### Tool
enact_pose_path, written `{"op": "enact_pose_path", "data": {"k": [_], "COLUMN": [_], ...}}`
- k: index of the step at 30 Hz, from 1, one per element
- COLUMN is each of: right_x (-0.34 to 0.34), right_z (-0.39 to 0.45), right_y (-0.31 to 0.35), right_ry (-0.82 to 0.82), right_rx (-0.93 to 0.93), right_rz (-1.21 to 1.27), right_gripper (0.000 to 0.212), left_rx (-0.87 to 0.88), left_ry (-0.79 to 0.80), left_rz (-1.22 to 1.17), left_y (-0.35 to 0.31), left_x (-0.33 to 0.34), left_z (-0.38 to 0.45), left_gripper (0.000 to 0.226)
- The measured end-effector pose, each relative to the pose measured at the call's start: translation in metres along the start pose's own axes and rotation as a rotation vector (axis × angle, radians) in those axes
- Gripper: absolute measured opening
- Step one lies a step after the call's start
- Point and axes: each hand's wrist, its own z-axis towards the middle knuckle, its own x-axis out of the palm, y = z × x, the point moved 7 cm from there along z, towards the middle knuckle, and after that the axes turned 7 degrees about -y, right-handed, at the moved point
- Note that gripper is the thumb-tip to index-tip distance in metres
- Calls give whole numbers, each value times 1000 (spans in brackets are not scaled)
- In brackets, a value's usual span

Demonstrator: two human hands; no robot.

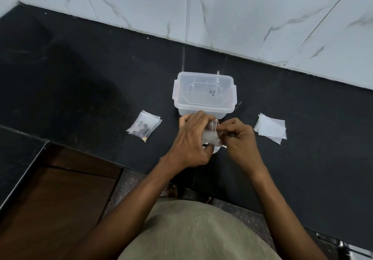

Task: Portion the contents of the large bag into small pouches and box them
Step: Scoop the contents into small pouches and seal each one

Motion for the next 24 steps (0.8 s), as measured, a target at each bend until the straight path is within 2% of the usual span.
{"op": "enact_pose_path", "data": {"k": [3, 7, 10, 12, 14, 16, 17, 19, 21, 24], "right_x": [10, 19, 22, 14, 0, -11, -13, -12, -9, -5], "right_z": [-3, -3, -6, -6, -3, -1, -1, -4, -7, -8], "right_y": [2, -3, -7, -6, -6, -8, -13, -29, -39, -38], "right_ry": [100, 182, 219, 130, -23, -101, -80, 25, 76, 25], "right_rx": [-13, 13, 56, 58, -15, -83, -78, 13, 78, 54], "right_rz": [-116, -71, -16, 6, -131, -454, -615, -831, -888, -834], "right_gripper": [43, 70, 60, 52, 42, 25, 21, 34, 30, 9], "left_rx": [22, 25, -39, -108, -233, -399, -483, -637, -775, -940], "left_ry": [53, 59, -6, -52, -84, -99, -103, -117, -90, 25], "left_rz": [14, 105, 134, 154, 189, 224, 233, 241, 223, 155], "left_y": [-2, 0, 2, 11, 28, 47, 55, 66, 73, 79], "left_x": [4, 3, -2, -6, -8, -8, -8, -9, -6, 7], "left_z": [-2, -4, -2, -4, -10, -18, -23, -32, -38, -47], "left_gripper": [51, 54, 49, 47, 31, 22, 24, 27, 37, 59]}}
